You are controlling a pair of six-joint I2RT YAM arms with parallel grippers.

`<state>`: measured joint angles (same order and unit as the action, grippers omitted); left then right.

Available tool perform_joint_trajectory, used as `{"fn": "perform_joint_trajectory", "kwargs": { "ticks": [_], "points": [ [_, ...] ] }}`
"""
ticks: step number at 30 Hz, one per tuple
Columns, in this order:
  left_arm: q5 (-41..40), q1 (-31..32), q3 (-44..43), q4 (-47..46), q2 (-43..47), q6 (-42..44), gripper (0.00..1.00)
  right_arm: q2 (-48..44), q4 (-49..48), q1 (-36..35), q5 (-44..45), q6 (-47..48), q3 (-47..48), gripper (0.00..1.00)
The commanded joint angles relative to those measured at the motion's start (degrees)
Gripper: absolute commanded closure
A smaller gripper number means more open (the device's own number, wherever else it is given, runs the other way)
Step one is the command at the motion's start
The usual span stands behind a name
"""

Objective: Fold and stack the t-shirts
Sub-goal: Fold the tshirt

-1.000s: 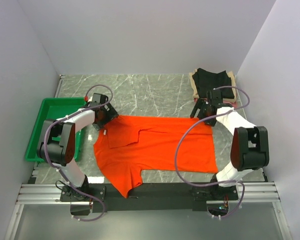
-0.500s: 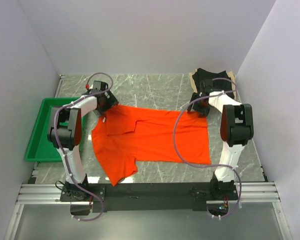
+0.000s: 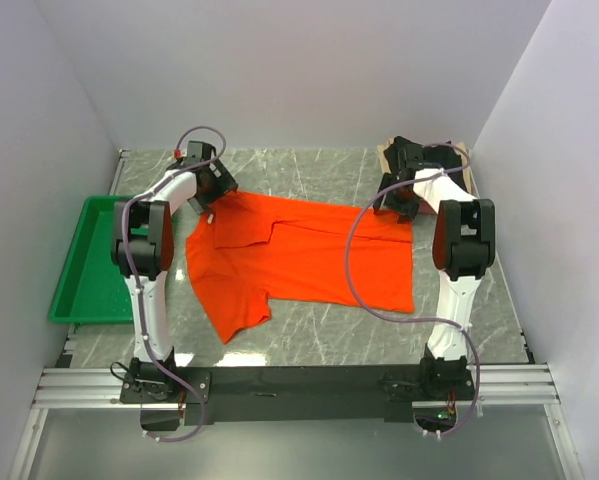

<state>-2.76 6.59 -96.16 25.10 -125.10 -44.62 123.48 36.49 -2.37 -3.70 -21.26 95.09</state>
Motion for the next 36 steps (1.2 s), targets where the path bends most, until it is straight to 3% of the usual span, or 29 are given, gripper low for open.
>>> {"fn": "perform_joint_trajectory", "kwargs": {
  "ticks": [1, 6, 10, 14, 17, 23, 26, 28, 36],
  "points": [
    [-0.22, -0.44, -0.18, 4.87, 3.53, 0.94, 0.01, -6.3, 1.21, 0.18, 1.5, 1.48, -0.34, 0.21],
    [-3.21, 0.53, 7.81, 6.1, 20.74, -0.29, 0.01, -22.12, -1.06, -1.05, 2.56, 1.04, -10.43, 0.19],
    [-8.03, 4.12, 22.54, 8.29, 35.16, -3.89, 0.01, -35.04, -5.89, -1.41, 2.83, -3.33, -23.43, 0.18],
    [-11.9, 12.19, 35.93, 15.84, 50.6, -11.09, 0.01, -48.73, -10.2, -1.58, 1.07, -7.39, -39.06, 0.13],
    [-14.88, 19.04, 42.88, 21.72, 59.93, -15.56, 0.01, -54.11, -11.27, -1.5, -1.04, -8.28, -45.14, 0.13],
    [-8.68, 34.69, 56.85, 33.42, 74.18, -29.26, 0.01, -58.08, -8.1, -1.41, 2.13, -9.24, -48.85, 0.12],
    [-4.72, 39.18, 63.98, 32.56, 76.75, -34.29, 0.05, -58.97, -8.89, -1.41, 2.03, -9.77, -49.91, 0.12],
    [-2.86, 40.77, 67.32, 30.37, 76.67, -35.71, 0.14, -58.44, -8.37, -1.41, 2.47, -9.68, -49.74, 0.12],
    [-6.46, 40.78, 66.63, 28.51, 69.82, -35.54, 0.35, -57.83, -8.63, -1.32, 3.53, -9.24, -50.62, 0.12]
  ]
}}
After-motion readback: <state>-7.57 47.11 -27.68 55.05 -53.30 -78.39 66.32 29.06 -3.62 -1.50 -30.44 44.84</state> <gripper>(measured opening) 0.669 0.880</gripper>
